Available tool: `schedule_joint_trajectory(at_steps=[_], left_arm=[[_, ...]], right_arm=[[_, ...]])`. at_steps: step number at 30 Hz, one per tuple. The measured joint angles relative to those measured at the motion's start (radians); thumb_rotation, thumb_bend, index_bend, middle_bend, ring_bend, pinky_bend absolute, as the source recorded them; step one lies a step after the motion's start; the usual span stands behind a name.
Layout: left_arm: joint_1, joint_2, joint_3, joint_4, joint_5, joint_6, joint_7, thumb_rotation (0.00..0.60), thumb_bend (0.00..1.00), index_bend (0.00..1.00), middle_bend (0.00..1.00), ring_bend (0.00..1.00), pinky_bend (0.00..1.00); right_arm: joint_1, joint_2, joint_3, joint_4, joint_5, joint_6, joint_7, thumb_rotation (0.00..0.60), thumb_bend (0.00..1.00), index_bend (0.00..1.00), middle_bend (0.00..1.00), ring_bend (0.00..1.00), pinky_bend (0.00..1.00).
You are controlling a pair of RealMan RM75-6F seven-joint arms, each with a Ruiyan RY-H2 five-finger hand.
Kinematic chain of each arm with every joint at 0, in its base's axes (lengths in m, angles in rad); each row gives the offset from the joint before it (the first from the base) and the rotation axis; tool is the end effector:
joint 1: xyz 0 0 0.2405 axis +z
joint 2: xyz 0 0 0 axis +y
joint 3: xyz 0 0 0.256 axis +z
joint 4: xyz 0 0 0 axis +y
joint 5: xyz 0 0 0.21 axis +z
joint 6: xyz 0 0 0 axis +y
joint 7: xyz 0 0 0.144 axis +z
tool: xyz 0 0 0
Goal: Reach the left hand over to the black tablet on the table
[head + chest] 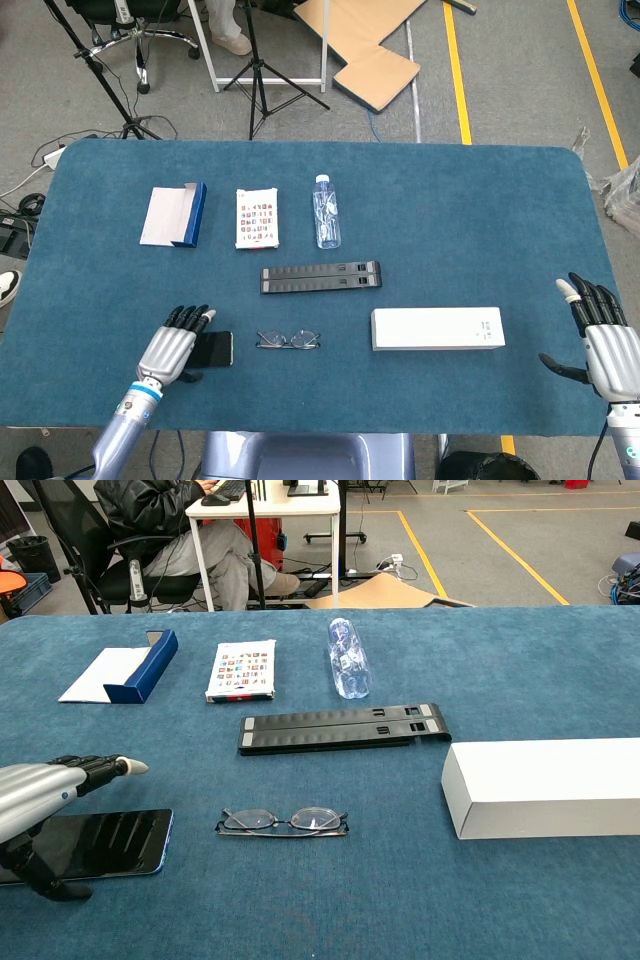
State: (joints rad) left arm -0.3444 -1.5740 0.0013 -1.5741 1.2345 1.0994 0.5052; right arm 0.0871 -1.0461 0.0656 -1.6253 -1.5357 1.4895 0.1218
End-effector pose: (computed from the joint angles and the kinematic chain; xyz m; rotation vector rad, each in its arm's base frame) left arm -0.2384 0.2138 -0.0361 -1.8233 -1.0695 -0.6651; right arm -0.3066 -0.1850 0.1819 1.3835 -0.9193 0.9900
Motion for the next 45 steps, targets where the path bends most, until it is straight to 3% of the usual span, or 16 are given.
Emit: schedule_joint_trajectory(at_steps=[10, 15, 18, 20, 24, 36, 39, 45], left_arm=[[-0.004, 0.008, 0.000, 0.032, -0.023, -0.008, -0.027, 0.600, 0.25, 0.00, 0.00, 0.00, 0.00], [0.000, 0.004, 0.012, 0.050, -0.011, 0.003, -0.030, 0.600, 0.60, 0.01, 0.00, 0.03, 0.02], [0.005, 0.004, 0.022, 0.054, 0.014, 0.021, -0.029, 0.600, 0.70, 0.09, 0.08, 0.15, 0.10], [0.012, 0.005, 0.033, 0.056, 0.039, 0.040, -0.029, 0.600, 0.75, 0.20, 0.18, 0.24, 0.19], [0.024, 0.011, 0.059, 0.053, 0.077, 0.069, -0.019, 0.600, 0.78, 0.30, 0.27, 0.32, 0.29], [0.021, 0.092, 0.065, -0.087, 0.051, 0.035, -0.016, 0.600, 0.82, 0.30, 0.29, 0.33, 0.34], [0.003, 0.141, 0.051, -0.152, 0.014, -0.021, -0.075, 0.600, 0.82, 0.30, 0.28, 0.32, 0.34], [-0.106, 0.250, -0.033, -0.203, -0.130, -0.242, -0.238, 0.600, 0.83, 0.30, 0.27, 0.32, 0.34]], right_arm=[[0.002, -0.001, -0.002, -0.001, -0.001, -0.006, -0.002, 0.600, 0.00, 0.00, 0.00, 0.00, 0.00], [0.003, -0.002, -0.003, -0.003, 0.005, -0.012, -0.009, 0.600, 0.00, 0.00, 0.00, 0.00, 0.00], [0.005, -0.002, -0.003, -0.004, 0.010, -0.018, -0.009, 0.600, 0.00, 0.00, 0.00, 0.00, 0.00], [0.005, -0.001, -0.002, -0.004, 0.011, -0.019, -0.007, 0.600, 0.00, 0.00, 0.00, 0.00, 0.00], [0.005, -0.002, -0.003, -0.004, 0.010, -0.020, -0.009, 0.600, 0.00, 0.00, 0.00, 0.00, 0.00], [0.007, -0.004, -0.007, -0.007, 0.009, -0.026, -0.017, 0.600, 0.00, 0.00, 0.00, 0.00, 0.00], [0.009, -0.006, -0.008, -0.007, 0.007, -0.030, -0.019, 0.600, 0.00, 0.00, 0.00, 0.00, 0.00], [0.016, -0.013, -0.012, -0.004, 0.007, -0.045, -0.025, 0.600, 0.00, 0.00, 0.00, 0.00, 0.00]])
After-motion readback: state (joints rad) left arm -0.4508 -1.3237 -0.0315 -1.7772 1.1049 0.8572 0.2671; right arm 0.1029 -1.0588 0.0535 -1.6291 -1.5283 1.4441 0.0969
